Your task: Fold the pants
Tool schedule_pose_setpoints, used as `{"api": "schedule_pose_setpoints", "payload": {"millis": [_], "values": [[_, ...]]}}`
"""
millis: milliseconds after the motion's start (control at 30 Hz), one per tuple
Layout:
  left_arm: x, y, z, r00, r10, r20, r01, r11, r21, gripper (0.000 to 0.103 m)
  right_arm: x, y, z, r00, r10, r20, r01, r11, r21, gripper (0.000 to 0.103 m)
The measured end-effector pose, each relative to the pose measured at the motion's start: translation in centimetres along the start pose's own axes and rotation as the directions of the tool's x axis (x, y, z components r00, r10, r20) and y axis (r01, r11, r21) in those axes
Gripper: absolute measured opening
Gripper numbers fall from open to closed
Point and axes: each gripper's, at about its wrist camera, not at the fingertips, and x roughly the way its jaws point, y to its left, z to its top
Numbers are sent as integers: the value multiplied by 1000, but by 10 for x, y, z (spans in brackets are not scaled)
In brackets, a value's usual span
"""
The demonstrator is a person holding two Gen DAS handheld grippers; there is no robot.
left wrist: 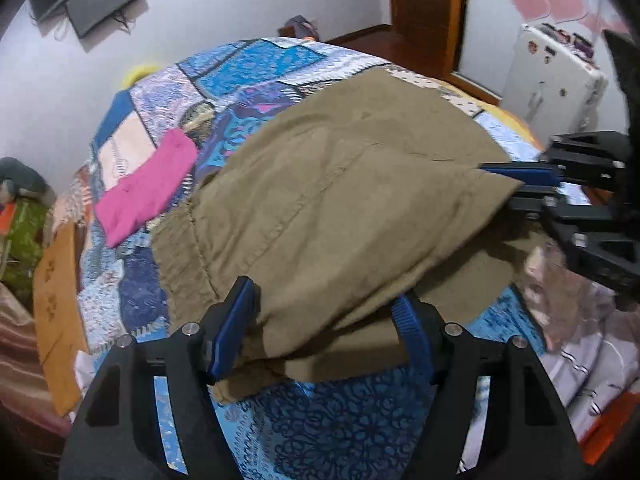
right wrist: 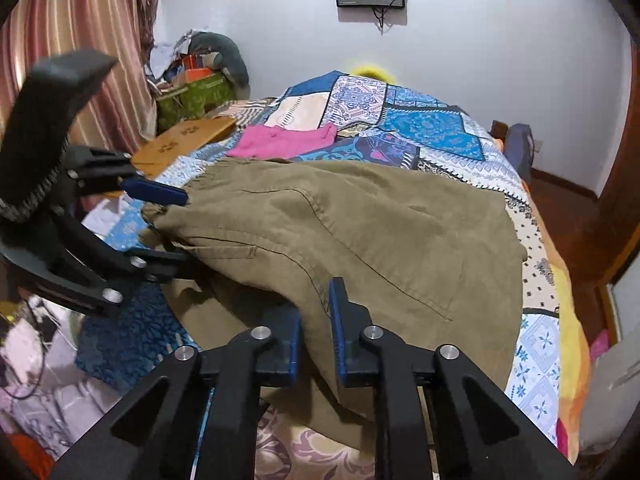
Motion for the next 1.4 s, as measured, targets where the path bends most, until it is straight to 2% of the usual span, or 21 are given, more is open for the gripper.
{"api": "schedule_pose_setpoints", "payload": {"millis": [67,133,267,500,633,833,900,1000,1100,1200,1300,1400], "values": [[0,-1,3,999,44,23,-44,999,3,51,0,1,1,1000,14,3,-14,1000,7,10],[-1,0,5,999,39,27,-39,999,-5,39,-3,3,1,1000,15,7,-15,1000,-4,9],[-10,-3,1,997,48,58,-49,999,17,29,-12,9,-3,1000,20,5,-20,1000,-23,9],[-7,-7,-19,1000,4,28,-4,1000,14,28,-8,9,-14,999,27,-40,-29,999,-26,10],[-11,-7,-29,1000,-20,21,20,1000,4,28,-8,-1,-19,997,44,-61,-41,998,56,20],[-39,9,-40,993,-103,50,106,993,-59,29,-30,-8,-19,995,73,-70,-66,994,92,25],[-47,16,-41,992,-110,67,115,989,-88,29,-42,-8,-16,995,85,-51,-80,992,93,27],[-57,30,-39,988,-110,104,124,983,-138,29,-50,-9,-10,998,69,-15,-67,993,94,37],[-50,44,-29,990,-90,112,112,973,-204,31,-40,-11,-2,998,61,8,-61,992,110,37],[-32,53,-24,991,-100,92,121,956,-266,31,-19,-14,2,997,72,6,-73,986,151,37],[-12,56,-26,992,-117,53,127,948,-293,31,6,-13,-2,997,71,-42,-63,984,168,37],[1,58,-37,990,-138,43,144,950,-276,31,22,-13,-16,991,76,-113,-55,983,178,37]]}}
